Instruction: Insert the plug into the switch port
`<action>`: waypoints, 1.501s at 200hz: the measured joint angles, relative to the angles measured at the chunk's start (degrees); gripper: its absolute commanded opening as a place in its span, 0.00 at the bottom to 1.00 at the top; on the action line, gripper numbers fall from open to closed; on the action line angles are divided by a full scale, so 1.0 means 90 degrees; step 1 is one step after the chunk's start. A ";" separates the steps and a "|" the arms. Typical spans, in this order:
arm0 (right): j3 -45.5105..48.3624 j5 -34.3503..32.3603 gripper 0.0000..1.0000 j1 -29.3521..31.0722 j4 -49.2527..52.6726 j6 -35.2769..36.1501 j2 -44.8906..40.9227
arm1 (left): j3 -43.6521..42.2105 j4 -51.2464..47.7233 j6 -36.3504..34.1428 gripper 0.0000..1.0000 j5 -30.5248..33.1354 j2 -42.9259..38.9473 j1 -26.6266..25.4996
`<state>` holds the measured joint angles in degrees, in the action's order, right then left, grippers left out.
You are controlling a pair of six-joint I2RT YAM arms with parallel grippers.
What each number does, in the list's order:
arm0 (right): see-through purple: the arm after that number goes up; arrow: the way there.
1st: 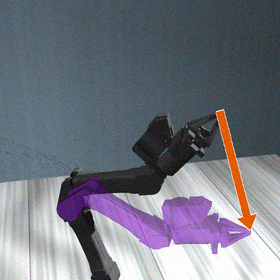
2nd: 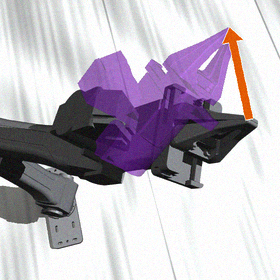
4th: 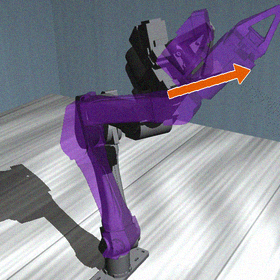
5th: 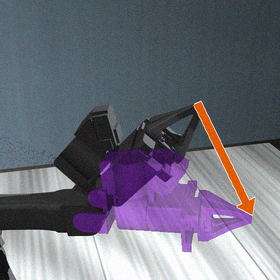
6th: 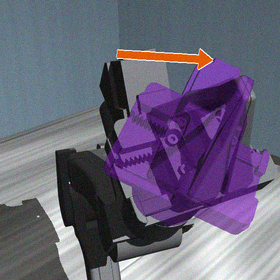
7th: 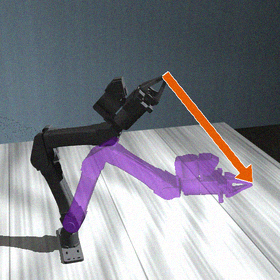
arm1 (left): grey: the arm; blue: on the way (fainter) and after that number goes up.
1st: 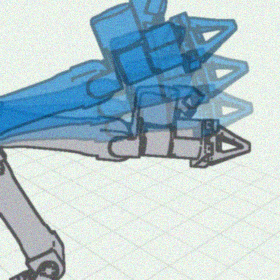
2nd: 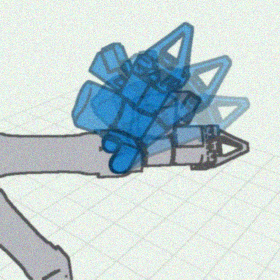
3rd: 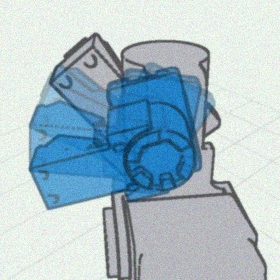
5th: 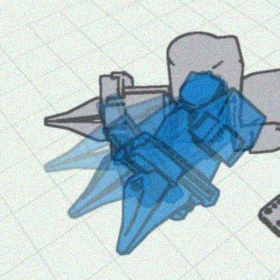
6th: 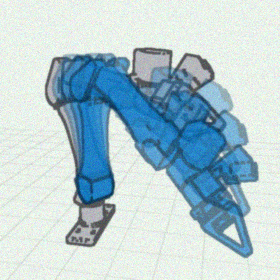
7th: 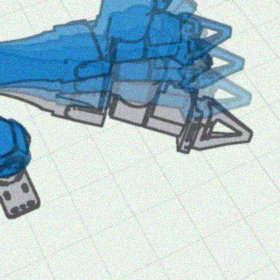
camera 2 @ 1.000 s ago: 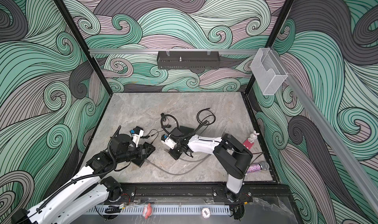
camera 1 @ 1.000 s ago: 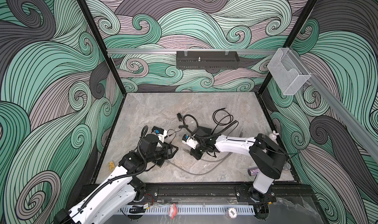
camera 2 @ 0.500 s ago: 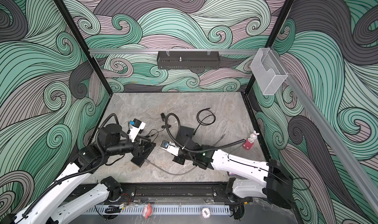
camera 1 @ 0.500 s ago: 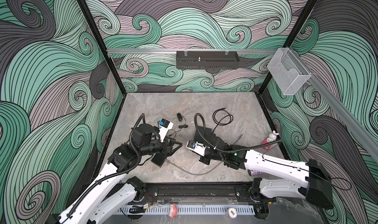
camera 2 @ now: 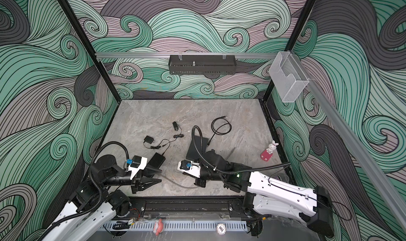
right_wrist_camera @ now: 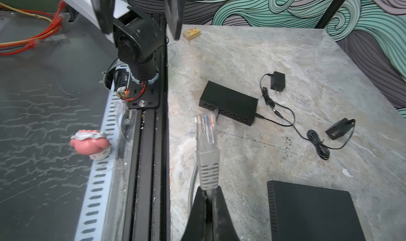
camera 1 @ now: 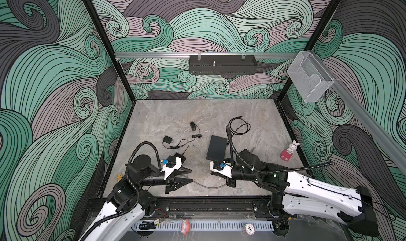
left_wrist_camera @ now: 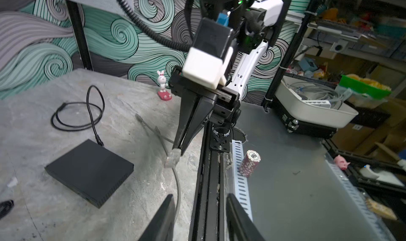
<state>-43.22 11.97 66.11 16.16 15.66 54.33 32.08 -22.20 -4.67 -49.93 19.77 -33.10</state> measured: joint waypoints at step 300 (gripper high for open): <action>-0.0325 -0.0787 0.00 0.0522 -0.0418 -0.0420 0.0646 | 0.0090 0.0418 -0.0418 0.25 0.0787 0.1705 -0.0515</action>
<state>-46.15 4.89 70.81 12.40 11.88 60.14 32.88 -18.44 -8.43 -42.85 35.11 -37.74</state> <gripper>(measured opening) 0.058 0.273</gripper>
